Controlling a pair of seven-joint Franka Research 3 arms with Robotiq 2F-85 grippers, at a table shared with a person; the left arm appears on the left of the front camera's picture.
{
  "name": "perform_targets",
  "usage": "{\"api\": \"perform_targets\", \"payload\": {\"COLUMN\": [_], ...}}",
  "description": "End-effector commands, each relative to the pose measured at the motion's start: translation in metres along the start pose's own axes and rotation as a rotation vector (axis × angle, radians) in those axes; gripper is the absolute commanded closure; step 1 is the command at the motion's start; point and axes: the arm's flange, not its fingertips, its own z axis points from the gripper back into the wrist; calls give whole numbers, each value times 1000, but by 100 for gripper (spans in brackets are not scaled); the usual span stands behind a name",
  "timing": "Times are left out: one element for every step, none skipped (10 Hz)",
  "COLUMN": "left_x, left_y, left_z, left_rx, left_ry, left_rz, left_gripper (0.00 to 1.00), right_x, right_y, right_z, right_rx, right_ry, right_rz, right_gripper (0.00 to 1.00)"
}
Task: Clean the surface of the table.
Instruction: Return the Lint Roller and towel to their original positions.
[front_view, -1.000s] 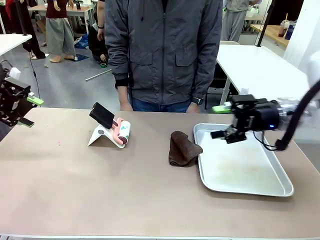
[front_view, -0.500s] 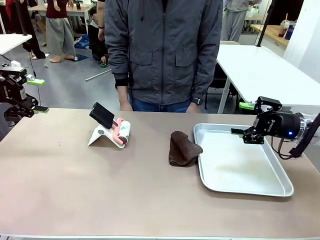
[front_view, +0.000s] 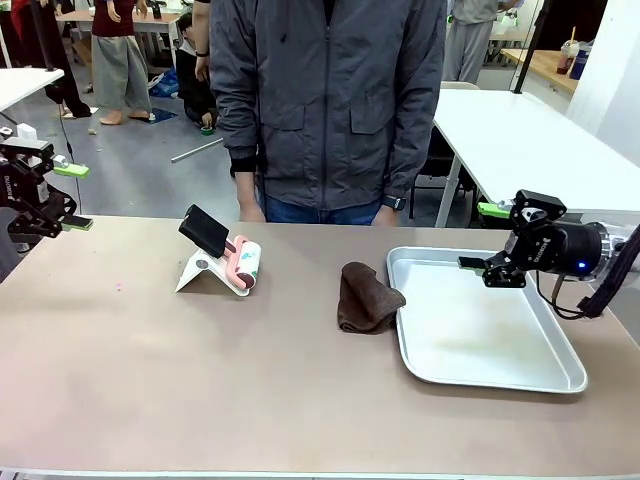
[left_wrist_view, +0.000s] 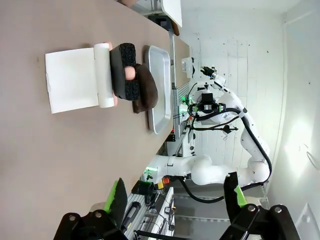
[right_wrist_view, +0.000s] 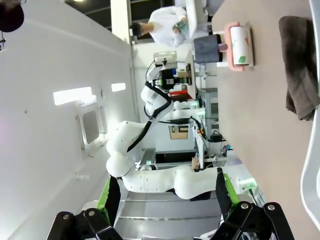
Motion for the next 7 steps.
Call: {"api": "perform_targets", "payload": {"left_x": [-5, -5, -5, -5, -5, -5, -5], "left_y": [-5, -5, -5, -5, -5, -5, -5], "left_z": [-1, -1, -1, -1, -1, -1, -1], "left_rx": [6, 6, 6, 6, 6, 6, 6], "left_ry": [2, 2, 2, 2, 2, 2, 2], "left_rz": [12, 12, 12, 12, 12, 12, 12], "left_gripper": [0, 0, 0, 0, 0, 0, 0], "right_x": [-2, -2, -2, -2, -2, -2, -2], "right_y": [4, 4, 4, 4, 4, 4, 4], "right_z": [2, 2, 2, 2, 2, 2, 2], "right_rx": [-4, -4, -4, -4, -4, -4, -4], "right_ry": [8, 8, 8, 8, 8, 8, 8], "right_rz": [-6, -6, -6, -6, -6, -6, -6], "right_gripper": [0, 0, 0, 0, 0, 0, 0]}}
